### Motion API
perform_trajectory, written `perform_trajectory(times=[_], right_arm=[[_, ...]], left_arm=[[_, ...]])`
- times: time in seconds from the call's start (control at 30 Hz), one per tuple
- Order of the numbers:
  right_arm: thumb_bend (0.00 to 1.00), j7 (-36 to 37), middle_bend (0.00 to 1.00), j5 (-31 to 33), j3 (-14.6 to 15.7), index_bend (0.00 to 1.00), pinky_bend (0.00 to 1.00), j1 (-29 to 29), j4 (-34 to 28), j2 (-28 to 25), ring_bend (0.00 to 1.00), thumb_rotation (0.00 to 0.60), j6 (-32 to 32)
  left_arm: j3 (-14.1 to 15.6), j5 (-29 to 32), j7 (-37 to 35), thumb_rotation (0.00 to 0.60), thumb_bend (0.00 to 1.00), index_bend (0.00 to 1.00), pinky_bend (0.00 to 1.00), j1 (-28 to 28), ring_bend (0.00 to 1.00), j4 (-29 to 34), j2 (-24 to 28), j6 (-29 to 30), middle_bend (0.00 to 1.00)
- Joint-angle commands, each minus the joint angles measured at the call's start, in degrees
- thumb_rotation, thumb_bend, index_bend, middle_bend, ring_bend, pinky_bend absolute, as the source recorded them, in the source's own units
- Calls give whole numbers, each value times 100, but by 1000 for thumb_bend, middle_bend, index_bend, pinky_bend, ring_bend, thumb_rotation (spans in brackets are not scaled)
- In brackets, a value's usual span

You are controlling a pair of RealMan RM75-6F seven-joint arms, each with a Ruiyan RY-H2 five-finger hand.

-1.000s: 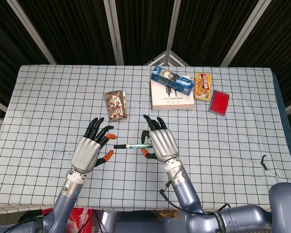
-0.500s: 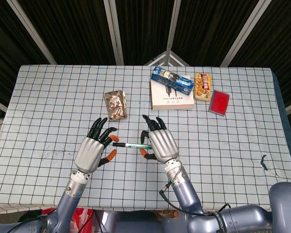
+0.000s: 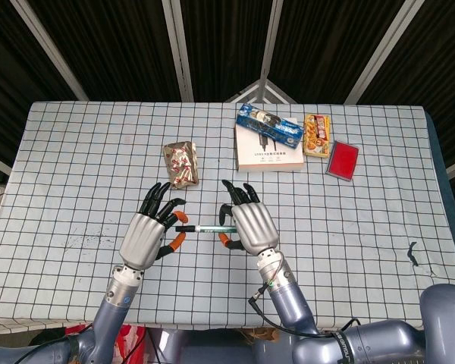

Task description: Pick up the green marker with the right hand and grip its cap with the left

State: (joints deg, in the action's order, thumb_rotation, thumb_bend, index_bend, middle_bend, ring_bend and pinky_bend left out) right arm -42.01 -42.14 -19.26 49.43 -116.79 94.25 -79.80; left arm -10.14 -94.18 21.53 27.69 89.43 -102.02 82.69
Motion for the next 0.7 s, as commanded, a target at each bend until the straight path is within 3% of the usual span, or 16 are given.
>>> perform_trajectory(times=[0.03, 0.7], right_arm=[[592, 11, 56, -1, 2, 769, 42, -2, 3, -3, 141, 600, -2], [594, 80, 56, 2, 32, 773, 42, -23, 27, -26, 142, 600, -1]], left_arm=[[2, -3, -5, 600, 401, 512, 9, 8, 0, -19, -17, 10, 295], [-36, 7, -50, 600, 422, 540, 9, 50, 0, -141, -108, 117, 306]])
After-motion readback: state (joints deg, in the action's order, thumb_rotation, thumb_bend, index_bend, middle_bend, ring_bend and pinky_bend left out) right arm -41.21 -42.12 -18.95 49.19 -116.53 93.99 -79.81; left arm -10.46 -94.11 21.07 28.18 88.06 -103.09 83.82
